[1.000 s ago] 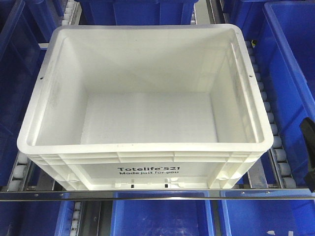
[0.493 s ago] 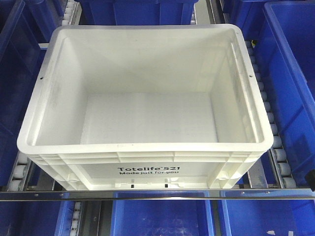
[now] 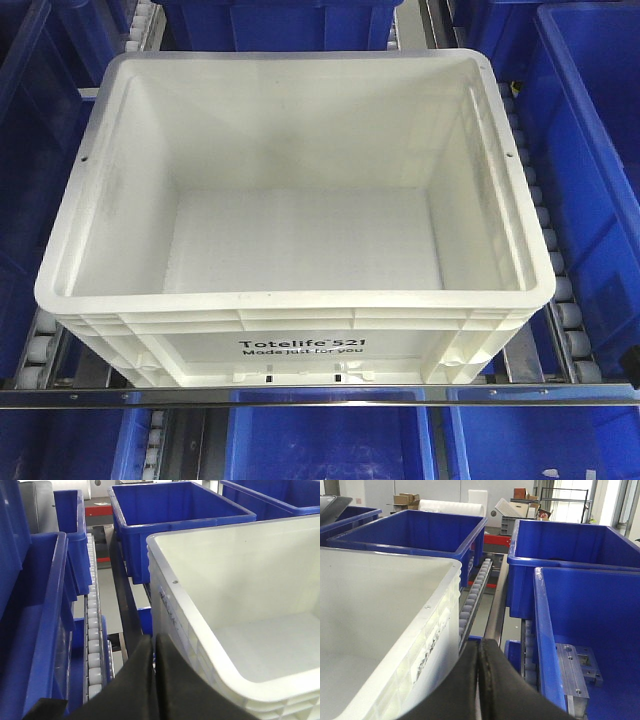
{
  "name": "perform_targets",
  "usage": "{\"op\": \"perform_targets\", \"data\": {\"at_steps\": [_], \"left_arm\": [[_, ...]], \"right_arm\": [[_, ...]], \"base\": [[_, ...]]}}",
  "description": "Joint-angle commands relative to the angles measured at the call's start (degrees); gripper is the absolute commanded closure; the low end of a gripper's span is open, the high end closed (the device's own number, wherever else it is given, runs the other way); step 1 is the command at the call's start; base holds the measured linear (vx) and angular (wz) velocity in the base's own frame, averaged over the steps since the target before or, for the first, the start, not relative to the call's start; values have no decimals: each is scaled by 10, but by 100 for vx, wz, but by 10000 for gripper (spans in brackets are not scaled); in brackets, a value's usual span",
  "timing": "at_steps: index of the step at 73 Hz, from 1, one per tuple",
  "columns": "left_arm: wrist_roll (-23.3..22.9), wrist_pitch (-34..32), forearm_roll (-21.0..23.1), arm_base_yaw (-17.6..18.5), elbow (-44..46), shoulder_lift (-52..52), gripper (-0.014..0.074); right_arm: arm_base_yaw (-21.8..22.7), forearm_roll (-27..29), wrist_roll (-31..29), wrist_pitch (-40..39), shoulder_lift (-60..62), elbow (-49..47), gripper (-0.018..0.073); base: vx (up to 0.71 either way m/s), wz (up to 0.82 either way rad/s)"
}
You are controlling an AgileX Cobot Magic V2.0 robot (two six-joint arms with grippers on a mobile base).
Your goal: Move bin from left to right shelf
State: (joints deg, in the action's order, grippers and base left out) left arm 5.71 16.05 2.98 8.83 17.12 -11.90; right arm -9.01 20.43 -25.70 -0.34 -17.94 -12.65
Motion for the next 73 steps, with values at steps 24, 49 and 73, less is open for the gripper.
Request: {"op": "perform_targets", "data": {"at_steps": [24,49,73], "left_arm": [[6,-50,-5,4,-32,48,604],[15,-148,-3,4,-174,134,604],[14,-143,-3,4,-174,133,604]], "right_arm": [[2,-1,-2,-40,-10,-15,568],[2,-1,-2,-40,-10,-15,568],[2,-1,-2,-40,-10,-15,568]], "base": [[0,0],[0,0],[0,0]]}}
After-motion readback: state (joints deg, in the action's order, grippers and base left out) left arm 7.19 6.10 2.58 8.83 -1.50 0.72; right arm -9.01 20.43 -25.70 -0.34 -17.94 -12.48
